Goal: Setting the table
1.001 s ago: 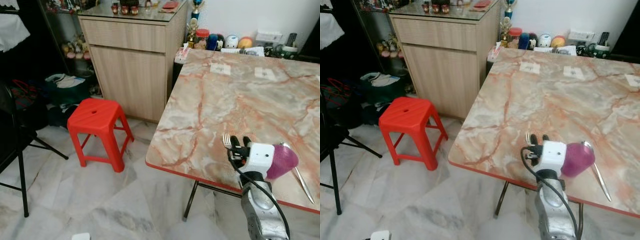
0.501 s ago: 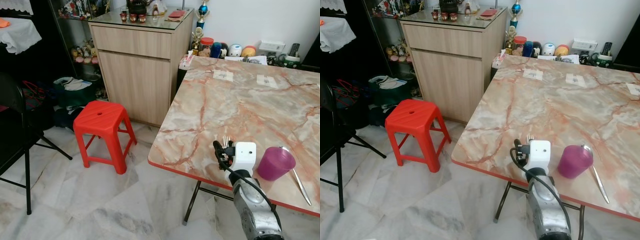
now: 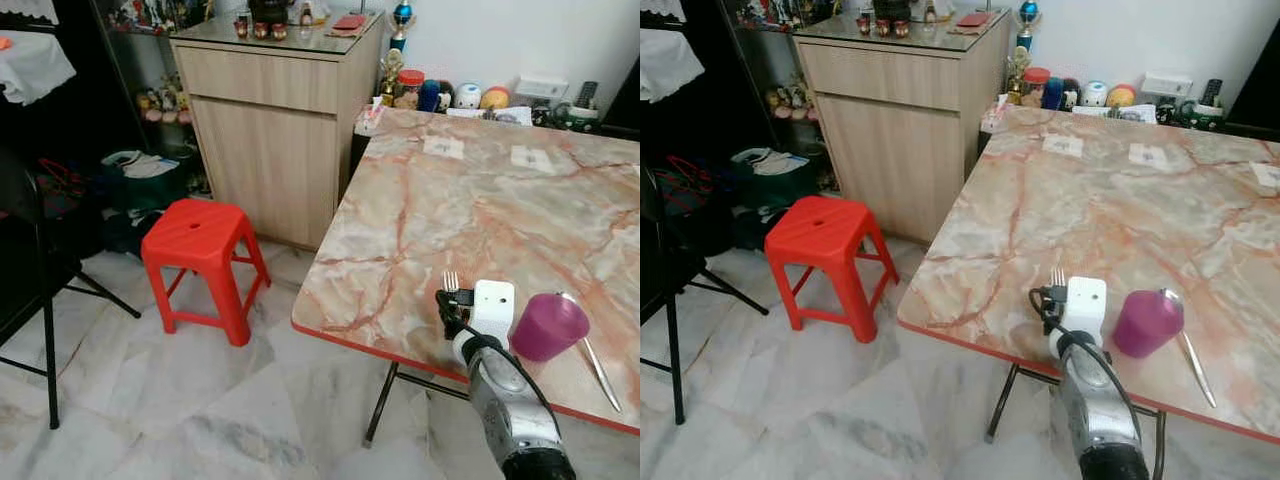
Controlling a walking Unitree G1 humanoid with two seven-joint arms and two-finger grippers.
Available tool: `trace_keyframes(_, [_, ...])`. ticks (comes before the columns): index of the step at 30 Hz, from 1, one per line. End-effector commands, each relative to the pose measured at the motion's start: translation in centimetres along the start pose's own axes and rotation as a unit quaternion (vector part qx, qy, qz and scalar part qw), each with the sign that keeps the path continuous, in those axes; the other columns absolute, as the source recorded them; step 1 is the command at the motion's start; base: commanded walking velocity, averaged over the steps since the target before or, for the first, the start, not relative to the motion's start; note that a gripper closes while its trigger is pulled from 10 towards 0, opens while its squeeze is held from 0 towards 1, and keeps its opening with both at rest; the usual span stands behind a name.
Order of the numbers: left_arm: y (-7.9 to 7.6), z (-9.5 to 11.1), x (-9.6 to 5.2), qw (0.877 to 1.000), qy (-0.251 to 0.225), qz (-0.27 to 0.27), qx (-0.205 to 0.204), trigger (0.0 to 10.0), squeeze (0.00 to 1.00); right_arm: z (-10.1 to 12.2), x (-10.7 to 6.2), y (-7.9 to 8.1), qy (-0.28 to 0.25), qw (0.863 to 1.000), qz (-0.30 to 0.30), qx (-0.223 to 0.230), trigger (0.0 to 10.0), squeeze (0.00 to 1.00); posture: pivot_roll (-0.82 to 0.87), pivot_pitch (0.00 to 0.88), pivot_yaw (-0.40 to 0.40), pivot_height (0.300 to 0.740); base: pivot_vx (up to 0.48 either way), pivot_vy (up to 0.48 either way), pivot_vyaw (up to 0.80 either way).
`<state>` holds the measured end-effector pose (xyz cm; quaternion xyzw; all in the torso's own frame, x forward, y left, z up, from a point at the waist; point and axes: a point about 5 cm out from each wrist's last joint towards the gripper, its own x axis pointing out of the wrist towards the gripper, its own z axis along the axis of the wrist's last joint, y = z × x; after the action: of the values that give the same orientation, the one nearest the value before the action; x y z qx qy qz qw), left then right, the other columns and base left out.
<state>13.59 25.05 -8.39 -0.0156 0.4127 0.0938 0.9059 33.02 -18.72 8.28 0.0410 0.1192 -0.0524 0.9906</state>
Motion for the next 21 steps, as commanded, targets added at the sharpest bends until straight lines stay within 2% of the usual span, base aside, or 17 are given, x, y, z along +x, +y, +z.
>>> trace_keyframes(1, [0.19,-0.57,-0.21,1.000,0.009,0.003,-0.005,10.0,0.00,-0.09,0.18,-0.24,0.009,1.000,-0.005,0.007,10.0,0.00,0.04,0.091,-0.014,0.740,0.000,0.000,0.00])
trace_keyframes(21, [0.89,-0.43,-0.26,1.000,0.012,0.006,0.001,10.0,0.00,-0.36,0.60,-0.50,0.026,0.999,-0.019,0.024,10.0,0.00,0.04,0.086,-0.008,0.740,0.000,0.000,0.00])
